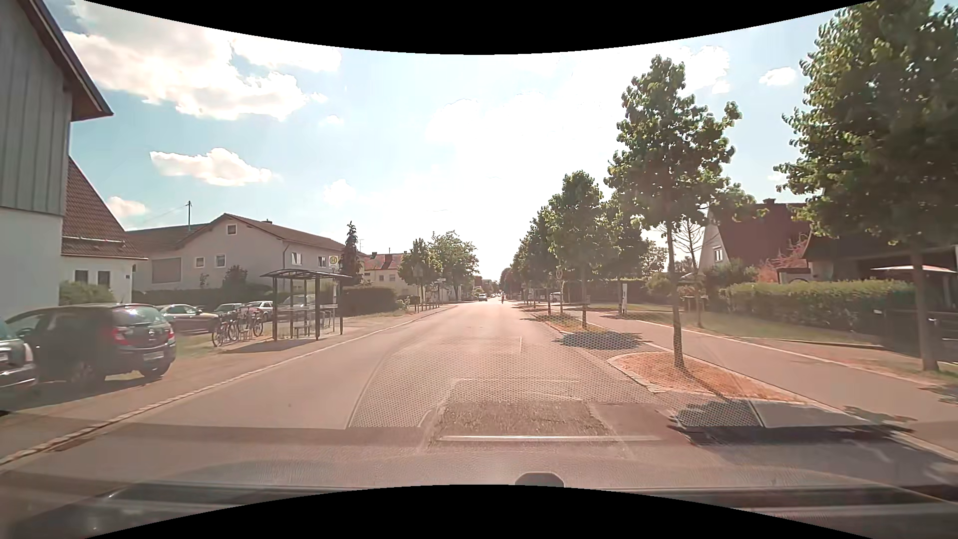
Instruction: Follow the waypoints while adhering to traffic rules and regulations
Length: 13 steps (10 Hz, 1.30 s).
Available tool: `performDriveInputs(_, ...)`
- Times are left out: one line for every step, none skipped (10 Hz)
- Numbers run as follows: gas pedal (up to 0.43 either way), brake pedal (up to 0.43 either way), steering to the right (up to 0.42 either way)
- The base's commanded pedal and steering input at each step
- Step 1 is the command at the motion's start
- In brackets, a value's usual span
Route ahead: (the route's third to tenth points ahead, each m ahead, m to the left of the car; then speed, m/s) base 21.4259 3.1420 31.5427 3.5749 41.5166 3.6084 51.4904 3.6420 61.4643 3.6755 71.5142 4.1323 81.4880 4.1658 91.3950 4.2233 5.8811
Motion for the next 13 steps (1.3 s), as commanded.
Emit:
performDriveInputs(0.157, 0.0, -0.004)
performDriveInputs(0.157, 0.0, -0.004)
performDriveInputs(0.157, 0.0, -0.005)
performDriveInputs(0.157, 0.0, -0.006)
performDriveInputs(0.157, 0.0, -0.005)
performDriveInputs(0.157, 0.0, -0.005)
performDriveInputs(0.15, 0.0, -0.005)
performDriveInputs(0.13, 0.0, -0.006)
performDriveInputs(0.13, 0.0, -0.009)
performDriveInputs(0.13, 0.0, -0.01)
performDriveInputs(0.13, 0.0, -0.009)
performDriveInputs(0.11, 0.0, -0.009)
performDriveInputs(0.11, 0.0, -0.007)
